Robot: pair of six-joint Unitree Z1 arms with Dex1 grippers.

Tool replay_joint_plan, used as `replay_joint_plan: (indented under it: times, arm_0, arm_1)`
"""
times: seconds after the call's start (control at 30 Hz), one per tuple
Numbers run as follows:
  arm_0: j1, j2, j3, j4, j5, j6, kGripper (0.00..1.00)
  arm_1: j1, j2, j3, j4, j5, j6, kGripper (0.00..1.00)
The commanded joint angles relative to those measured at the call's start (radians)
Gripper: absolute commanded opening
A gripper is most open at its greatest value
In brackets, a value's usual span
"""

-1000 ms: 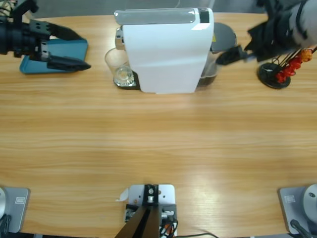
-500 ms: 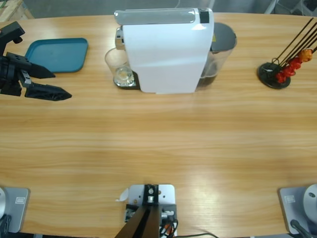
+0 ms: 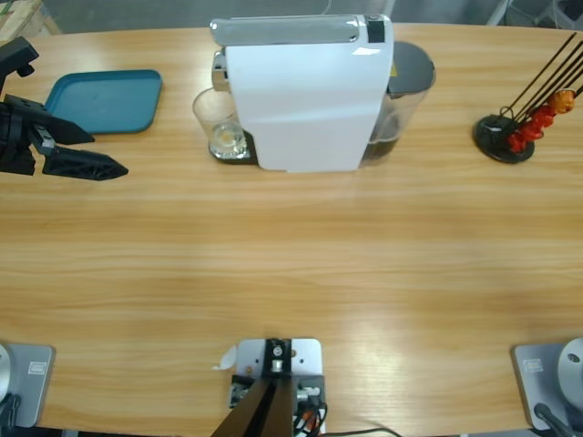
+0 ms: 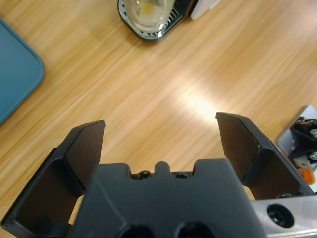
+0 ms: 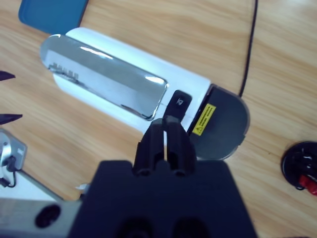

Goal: Pour coffee

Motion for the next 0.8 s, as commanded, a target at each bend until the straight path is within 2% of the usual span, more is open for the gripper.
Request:
replay_joint_plan:
  times: [0.03, 0.8]
  arm_0:
    - [-0.008, -0.002, 0.031, 0.018, 0.013, -0.012, 0.973]
    - [-0.008, 0.015, 0.028, 0.015, 0.014, -0.010, 0.977]
  arm_1:
    - [0.013, 0.081, -0.019, 0.019, 0.030, 0.012, 0.000]
    - [0.008, 0.118, -0.042, 0.022, -0.018, 0.008, 0.000]
